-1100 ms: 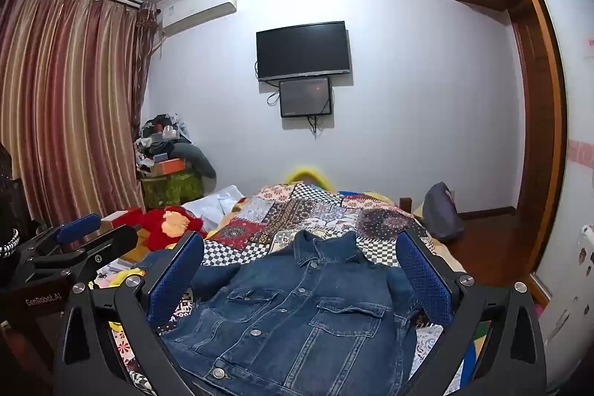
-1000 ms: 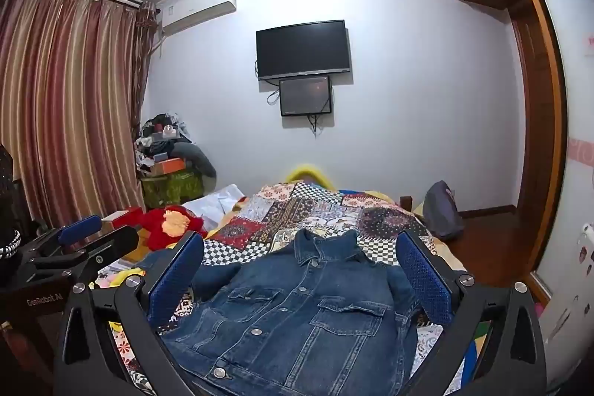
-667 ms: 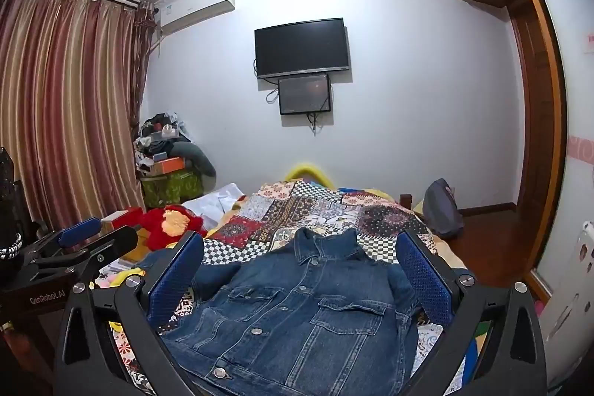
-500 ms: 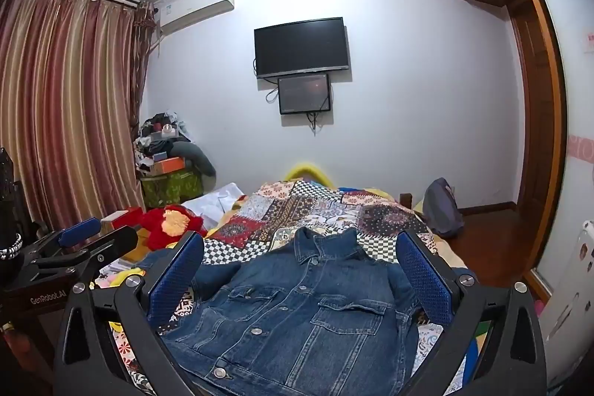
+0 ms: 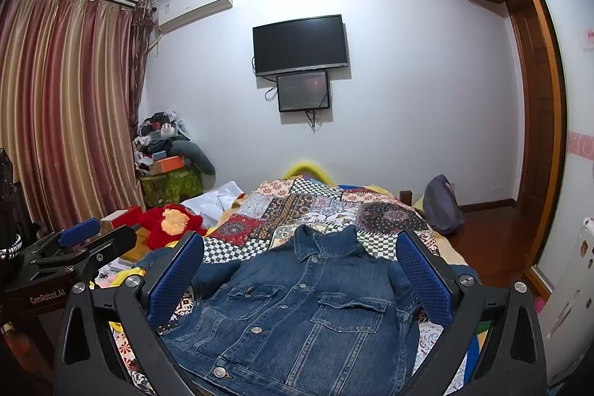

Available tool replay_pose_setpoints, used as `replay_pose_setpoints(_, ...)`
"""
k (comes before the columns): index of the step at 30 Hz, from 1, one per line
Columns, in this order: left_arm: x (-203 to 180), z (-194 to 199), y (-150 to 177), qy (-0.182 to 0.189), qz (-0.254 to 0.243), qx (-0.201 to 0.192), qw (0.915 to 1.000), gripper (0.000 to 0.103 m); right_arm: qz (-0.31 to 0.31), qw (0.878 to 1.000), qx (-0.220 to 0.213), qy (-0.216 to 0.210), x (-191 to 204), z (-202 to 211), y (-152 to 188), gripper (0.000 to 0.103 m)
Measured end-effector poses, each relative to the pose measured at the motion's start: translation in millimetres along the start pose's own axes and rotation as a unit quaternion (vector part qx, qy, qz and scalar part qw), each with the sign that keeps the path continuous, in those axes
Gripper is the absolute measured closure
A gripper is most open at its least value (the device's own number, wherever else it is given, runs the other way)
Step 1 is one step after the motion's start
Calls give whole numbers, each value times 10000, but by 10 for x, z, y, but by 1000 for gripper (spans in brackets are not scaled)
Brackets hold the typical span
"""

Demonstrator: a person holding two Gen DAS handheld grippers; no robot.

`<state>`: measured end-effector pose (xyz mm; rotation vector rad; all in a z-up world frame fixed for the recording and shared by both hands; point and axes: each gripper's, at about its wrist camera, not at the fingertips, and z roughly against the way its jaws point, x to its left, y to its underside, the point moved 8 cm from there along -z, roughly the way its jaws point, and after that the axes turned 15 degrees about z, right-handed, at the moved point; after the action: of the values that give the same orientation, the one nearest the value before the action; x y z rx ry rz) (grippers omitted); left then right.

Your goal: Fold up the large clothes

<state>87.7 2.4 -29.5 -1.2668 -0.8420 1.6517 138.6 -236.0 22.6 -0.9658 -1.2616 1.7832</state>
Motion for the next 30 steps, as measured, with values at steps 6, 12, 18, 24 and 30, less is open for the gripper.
replay_pose_setpoints(6, 9, 1, 6, 7, 0, 5, 10000, 0, -7, 10000, 13, 0, 0, -1, 1, 0)
replay_pose_setpoints(12, 18, 4, 9, 4, 7, 5, 10000, 0, -10, 10000, 22, -8, 32, -24, 43, 0)
replay_pose_setpoints(18, 22, 2, 16, 2, 5, 8, 10000, 0, -23, 10000, 31, -9, 33, -33, 57, 0)
replay_pose_setpoints(24, 28, -1, 6, -8, 14, 14, 10000, 0, -30, 10000, 39, -11, 50, -40, 58, 0)
replay_pose_setpoints(30, 67, 7, 21, 3, 29, 27, 10000, 0, -40, 10000, 49, -16, 54, -50, 74, 0)
